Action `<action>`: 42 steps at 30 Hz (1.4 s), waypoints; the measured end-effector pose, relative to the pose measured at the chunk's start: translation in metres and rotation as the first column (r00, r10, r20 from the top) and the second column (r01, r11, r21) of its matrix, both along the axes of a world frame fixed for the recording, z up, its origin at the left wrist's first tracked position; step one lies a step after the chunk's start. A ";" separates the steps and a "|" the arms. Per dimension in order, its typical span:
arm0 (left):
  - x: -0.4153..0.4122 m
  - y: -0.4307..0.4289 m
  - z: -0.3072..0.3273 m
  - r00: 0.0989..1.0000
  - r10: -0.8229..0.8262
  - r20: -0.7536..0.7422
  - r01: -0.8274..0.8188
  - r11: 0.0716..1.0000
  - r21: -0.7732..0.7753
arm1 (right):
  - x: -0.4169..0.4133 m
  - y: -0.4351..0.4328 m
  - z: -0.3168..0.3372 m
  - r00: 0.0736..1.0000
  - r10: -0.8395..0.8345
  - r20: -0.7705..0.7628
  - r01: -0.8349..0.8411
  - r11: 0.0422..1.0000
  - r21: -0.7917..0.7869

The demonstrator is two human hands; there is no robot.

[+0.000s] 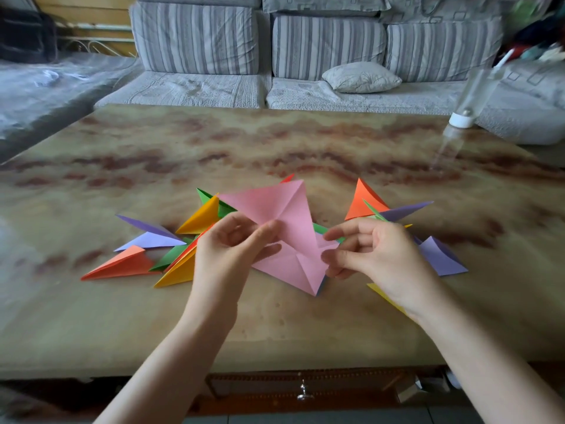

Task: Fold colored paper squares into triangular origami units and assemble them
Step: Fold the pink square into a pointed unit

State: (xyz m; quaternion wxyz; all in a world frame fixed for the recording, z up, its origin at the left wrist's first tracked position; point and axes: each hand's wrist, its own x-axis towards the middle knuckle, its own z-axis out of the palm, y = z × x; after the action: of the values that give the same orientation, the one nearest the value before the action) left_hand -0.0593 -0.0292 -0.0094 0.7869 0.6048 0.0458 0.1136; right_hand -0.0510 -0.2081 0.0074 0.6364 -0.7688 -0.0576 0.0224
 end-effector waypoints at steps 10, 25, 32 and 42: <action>-0.002 0.001 -0.002 0.953 -0.268 -0.139 0.282 0.955 0.093 | 0.000 -0.007 0.003 0.799 0.334 0.501 -0.070 0.878 -0.474; -0.009 -0.007 0.001 0.957 -0.287 -0.044 0.290 0.939 0.182 | 0.003 0.001 -0.002 0.966 0.131 0.224 -0.142 0.989 0.032; -0.014 -0.012 0.005 0.973 -0.228 0.042 0.222 0.968 0.113 | 0.004 0.007 -0.005 0.978 0.067 0.195 -0.082 0.994 0.070; -0.013 -0.013 0.001 0.994 -0.111 -0.012 0.112 0.991 0.076 | 0.001 0.009 -0.008 0.979 0.078 0.188 -0.073 0.997 -0.033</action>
State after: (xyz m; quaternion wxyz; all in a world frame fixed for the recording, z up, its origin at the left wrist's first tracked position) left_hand -0.0720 -0.0427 -0.0088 0.7682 0.6364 0.0106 0.0688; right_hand -0.0499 -0.1987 -0.0001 0.6168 -0.7729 -0.1468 -0.0260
